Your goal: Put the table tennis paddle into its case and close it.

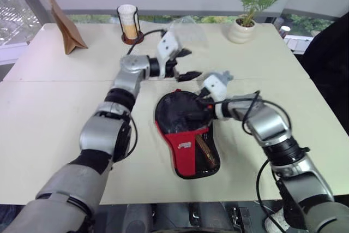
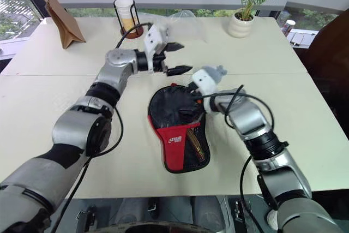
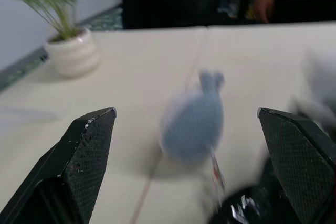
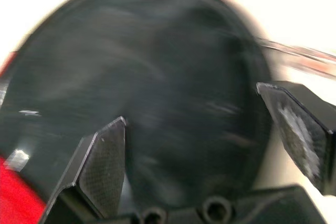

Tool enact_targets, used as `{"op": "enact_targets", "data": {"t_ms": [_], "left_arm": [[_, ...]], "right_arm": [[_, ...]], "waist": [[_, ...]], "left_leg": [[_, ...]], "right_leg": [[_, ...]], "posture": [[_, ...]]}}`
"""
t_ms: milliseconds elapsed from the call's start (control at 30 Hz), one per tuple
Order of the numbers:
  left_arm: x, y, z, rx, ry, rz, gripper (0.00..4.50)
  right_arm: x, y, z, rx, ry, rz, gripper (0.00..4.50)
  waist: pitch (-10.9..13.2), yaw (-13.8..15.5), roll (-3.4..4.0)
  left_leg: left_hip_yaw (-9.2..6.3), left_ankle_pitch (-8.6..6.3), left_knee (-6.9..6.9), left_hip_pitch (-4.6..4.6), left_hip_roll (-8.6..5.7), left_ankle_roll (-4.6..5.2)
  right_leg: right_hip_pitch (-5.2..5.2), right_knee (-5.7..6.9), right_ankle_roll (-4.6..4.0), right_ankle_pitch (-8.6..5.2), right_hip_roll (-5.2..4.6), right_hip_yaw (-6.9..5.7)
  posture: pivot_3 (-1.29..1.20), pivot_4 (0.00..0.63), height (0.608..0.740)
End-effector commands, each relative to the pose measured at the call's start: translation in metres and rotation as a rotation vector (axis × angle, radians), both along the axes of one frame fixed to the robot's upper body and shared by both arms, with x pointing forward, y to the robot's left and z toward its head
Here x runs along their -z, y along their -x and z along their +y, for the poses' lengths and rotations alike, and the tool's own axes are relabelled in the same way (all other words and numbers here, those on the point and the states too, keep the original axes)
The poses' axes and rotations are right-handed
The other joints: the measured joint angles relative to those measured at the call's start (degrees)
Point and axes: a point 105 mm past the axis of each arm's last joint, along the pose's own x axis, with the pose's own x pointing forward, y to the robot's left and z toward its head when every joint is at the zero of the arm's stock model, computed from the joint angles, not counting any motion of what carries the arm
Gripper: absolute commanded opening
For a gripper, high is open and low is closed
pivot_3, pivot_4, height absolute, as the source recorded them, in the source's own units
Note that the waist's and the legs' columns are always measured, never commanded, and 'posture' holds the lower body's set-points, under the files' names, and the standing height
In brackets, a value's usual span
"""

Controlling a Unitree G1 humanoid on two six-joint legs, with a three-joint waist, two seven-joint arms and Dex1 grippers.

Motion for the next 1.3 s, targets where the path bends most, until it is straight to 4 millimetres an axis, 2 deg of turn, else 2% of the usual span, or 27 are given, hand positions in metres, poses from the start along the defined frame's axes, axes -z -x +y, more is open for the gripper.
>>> {"op": "enact_targets", "data": {"t_ms": [33, 200, 300, 500, 767, 1000, 1133, 1300], "left_arm": [[-0.010, 0.018, -0.005, 0.106, 0.004, -0.077, 4.46], [0.014, 0.041, -0.009, 0.183, -0.045, -0.067, 4.46], [0.026, 0.052, -0.014, 0.208, -0.077, -0.061, 4.46], [0.049, 0.065, -0.017, 0.209, -0.163, -0.080, 4.46], [0.073, 0.061, -0.008, 0.139, -0.237, -0.044, 4.46], [0.096, 0.062, -0.006, 0.106, -0.283, 0.005, 4.46], [0.098, 0.061, -0.007, 0.090, -0.287, 0.009, 4.46], [0.099, 0.060, -0.008, 0.081, -0.285, 0.010, 4.46]], "right_arm": [[-0.054, 0.000, -0.005, -0.011, -0.062, -0.119, 4.50], [-0.087, -0.006, -0.021, 0.019, -0.069, -0.191, 4.50], [-0.093, -0.011, -0.029, 0.024, -0.052, -0.213, 4.50], [-0.082, -0.035, -0.050, 0.021, 0.045, -0.230, 4.50], [-0.077, -0.060, -0.066, -0.025, 0.092, -0.236, 4.50], [-0.068, -0.067, -0.062, -0.095, 0.107, -0.173, 4.50], [-0.058, -0.070, -0.057, -0.131, 0.132, -0.135, 4.50], [-0.043, -0.081, -0.059, -0.086, 0.175, -0.118, 4.50]], "waist": [[0.0, 0.1, 0.04], [0.0, 0.1, 0.07], [0.0, 0.1, 0.07], [0.0, 0.0, 0.07], [0.1, -0.1, 0.09], [0.1, -0.1, 0.11], [0.0, 0.0, 0.12], [0.0, -0.1, 0.14]], "left_leg": [[-0.01, 0.00, -0.01, -0.10, 0.00, 0.00], [-0.01, 0.00, -0.09, -0.22, 0.01, 0.01], [-0.01, 0.00, -0.04, -0.17, 0.01, 0.01], [-0.01, 0.00, 0.06, -0.03, 0.00, 0.02], [0.04, 0.03, 0.02, 0.08, 0.02, 0.06], [0.07, 0.03, 0.01, 0.25, 0.03, 0.06], [0.03, 0.03, 0.05, 0.33, 0.03, 0.05], [0.04, 0.04, 0.08, 0.35, 0.02, 0.04]], "right_leg": [[-0.10, 0.03, 0.00, 0.00, 0.03, -0.01], [-0.18, -0.05, 0.02, -0.02, 0.11, -0.03], [-0.12, -0.05, 0.03, -0.02, 0.09, -0.02], [0.00, -0.02, 0.00, -0.01, 0.07, 0.01], [0.01, 0.06, 0.01, 0.01, 0.12, 0.05], [0.16, 0.06, 0.01, 0.01, 0.12, 0.04], [0.32, 0.05, 0.00, 0.01, 0.10, 0.03], [0.34, 0.07, 0.01, 0.01, 0.08, 0.04]], "posture": [[0.00, 0.150, 0.734], [0.00, 0.150, 0.734], [0.00, 0.150, 0.734], [0.00, 0.150, 0.734], [0.00, 0.150, 0.734], [0.00, 0.150, 0.734], [0.00, 0.150, 0.734], [0.00, 0.150, 0.734]]}}
